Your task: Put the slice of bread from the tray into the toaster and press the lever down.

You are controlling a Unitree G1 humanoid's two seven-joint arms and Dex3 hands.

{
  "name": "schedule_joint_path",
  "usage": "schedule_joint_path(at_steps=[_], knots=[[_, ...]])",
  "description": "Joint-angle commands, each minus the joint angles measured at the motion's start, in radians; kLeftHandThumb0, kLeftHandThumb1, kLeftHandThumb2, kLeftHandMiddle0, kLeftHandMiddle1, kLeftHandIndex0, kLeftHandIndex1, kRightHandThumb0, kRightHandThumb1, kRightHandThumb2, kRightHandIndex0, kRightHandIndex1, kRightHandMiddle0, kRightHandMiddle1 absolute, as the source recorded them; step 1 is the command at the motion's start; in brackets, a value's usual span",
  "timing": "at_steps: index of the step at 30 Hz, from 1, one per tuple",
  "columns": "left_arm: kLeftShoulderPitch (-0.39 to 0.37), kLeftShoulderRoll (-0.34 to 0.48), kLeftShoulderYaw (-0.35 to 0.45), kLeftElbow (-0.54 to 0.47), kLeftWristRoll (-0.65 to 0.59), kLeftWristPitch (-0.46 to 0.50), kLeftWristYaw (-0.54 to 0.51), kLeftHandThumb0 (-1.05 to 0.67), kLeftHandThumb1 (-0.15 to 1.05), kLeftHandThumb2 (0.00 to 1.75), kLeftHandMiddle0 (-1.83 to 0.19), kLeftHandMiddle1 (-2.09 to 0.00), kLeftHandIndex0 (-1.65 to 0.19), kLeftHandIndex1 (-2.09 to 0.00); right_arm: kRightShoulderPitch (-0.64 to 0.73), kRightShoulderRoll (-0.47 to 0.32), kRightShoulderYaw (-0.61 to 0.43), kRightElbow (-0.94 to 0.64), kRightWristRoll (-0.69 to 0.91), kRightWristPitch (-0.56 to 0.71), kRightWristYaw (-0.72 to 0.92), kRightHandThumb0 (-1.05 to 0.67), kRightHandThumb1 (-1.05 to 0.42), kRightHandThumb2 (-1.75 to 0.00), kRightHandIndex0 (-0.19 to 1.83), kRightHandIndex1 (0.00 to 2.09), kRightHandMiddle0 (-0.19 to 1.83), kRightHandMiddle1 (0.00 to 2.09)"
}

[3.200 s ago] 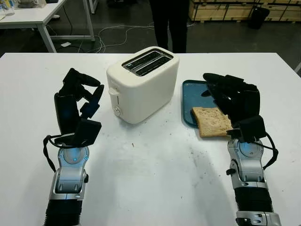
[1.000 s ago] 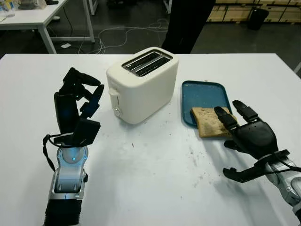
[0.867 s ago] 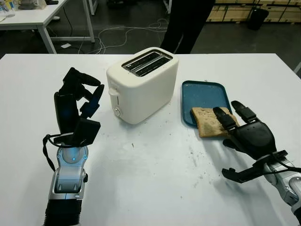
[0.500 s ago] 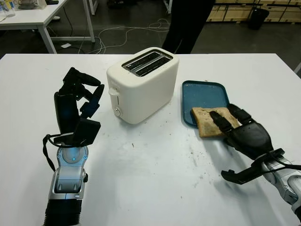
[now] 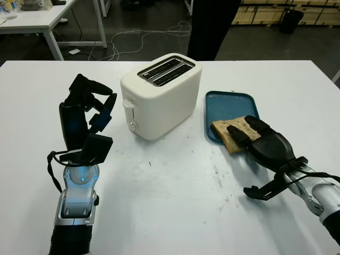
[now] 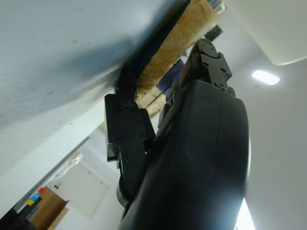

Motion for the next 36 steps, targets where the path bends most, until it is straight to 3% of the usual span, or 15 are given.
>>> schedule_joint_path(at_steps=[1,2,3,4,6,8,10,14,24,27,28,31,36], knots=[[-0.002,-0.001,0.003,-0.003,-0.001,-0.019,0.004,-0.33,0.92,0.26,-0.81,-1.75,-0.54,-1.63,0.024,0.008,0.037,0.035,-0.014,-0.022,-0.049,-0.10,-0.91,-0.03,0.01,0.68,0.01,0.39],[-0.002,-0.002,0.002,-0.003,-0.002,-0.018,0.003,-0.33,0.92,0.26,-0.81,-1.75,-0.54,-1.63,0.022,0.005,0.044,0.039,-0.020,-0.024,-0.078,-0.15,-0.90,-0.01,0.00,1.31,0.01,0.88],[-0.001,-0.002,0.002,-0.003,-0.006,-0.018,0.000,-0.33,0.92,0.26,-0.81,-1.75,-0.54,-1.63,0.023,0.003,0.047,0.038,-0.020,-0.031,-0.109,-0.17,-0.90,-0.01,0.00,1.52,0.00,1.10],[0.001,-0.004,0.001,-0.009,-0.005,-0.006,-0.001,-0.33,0.92,0.26,-0.81,-1.75,-0.54,-1.63,0.023,0.002,0.050,0.044,-0.017,-0.043,-0.157,-0.20,-0.91,-0.01,0.20,1.63,0.00,1.31],[0.002,-0.005,-0.002,-0.013,0.006,0.000,0.003,-0.36,0.92,0.26,-0.80,-1.75,-0.54,-1.62,0.021,0.002,0.052,0.067,-0.005,-0.071,-0.245,-0.28,-0.92,-0.03,0.86,1.72,0.00,1.59],[0.001,-0.002,-0.004,-0.009,0.018,-0.010,0.009,-0.34,0.92,0.26,-0.81,-1.75,-0.55,-1.61,0.015,0.006,0.052,0.095,0.009,-0.101,-0.312,-0.39,-0.92,-0.22,1.34,1.74,0.00,1.71],[0.001,-0.001,-0.004,-0.008,0.020,-0.013,0.009,-0.34,0.92,0.26,-0.82,-1.75,-0.56,-1.60,0.004,0.011,0.052,0.129,0.027,-0.151,-0.396,-0.42,-0.92,-0.26,1.51,1.74,0.01,1.74],[0.005,-0.003,-0.003,-0.012,0.010,-0.006,0.002,-0.34,0.92,0.26,-0.82,-1.75,-0.56,-1.59,-0.017,0.015,0.061,0.177,0.046,-0.207,-0.492,-0.45,-0.92,-0.36,1.57,1.75,0.00,1.74],[0.008,-0.008,-0.005,-0.011,0.008,-0.003,0.003,-0.35,0.92,0.25,-0.81,-1.75,-0.56,-1.60,-0.033,0.001,0.046,0.178,0.060,-0.243,-0.528,-0.42,-0.92,-0.38,1.42,1.75,0.00,1.75],[0.010,-0.006,-0.008,-0.014,0.009,-0.004,0.000,-0.34,0.92,0.26,-0.81,-1.75,-0.55,-1.60,-0.050,0.004,0.041,0.193,0.061,-0.250,-0.581,-0.40,-0.92,-0.30,0.37,1.75,0.00,1.75],[0.010,-0.005,-0.008,-0.010,0.008,-0.008,0.000,-0.34,0.92,0.26,-0.81,-1.75,-0.55,-1.60,-0.061,0.004,0.039,0.201,0.060,-0.249,-0.603,-0.40,-0.92,-0.27,0.15,1.75,0.00,1.75],[0.011,-0.006,-0.007,-0.003,0.002,-0.014,-0.001,-0.33,0.92,0.25,-0.82,-1.75,-0.55,-1.60,-0.098,-0.016,0.025,0.190,0.058,-0.249,-0.640,-0.41,-0.92,-0.20,0.02,1.75,0.00,1.75],[0.009,-0.003,-0.010,0.004,0.005,-0.017,-0.001,-0.33,0.92,0.26,-0.83,-1.75,-0.56,-1.61,-0.186,-0.071,0.007,0.157,0.007,-0.245,-0.740,-0.38,-0.92,-0.23,0.00,1.75,0.00,1.75]])
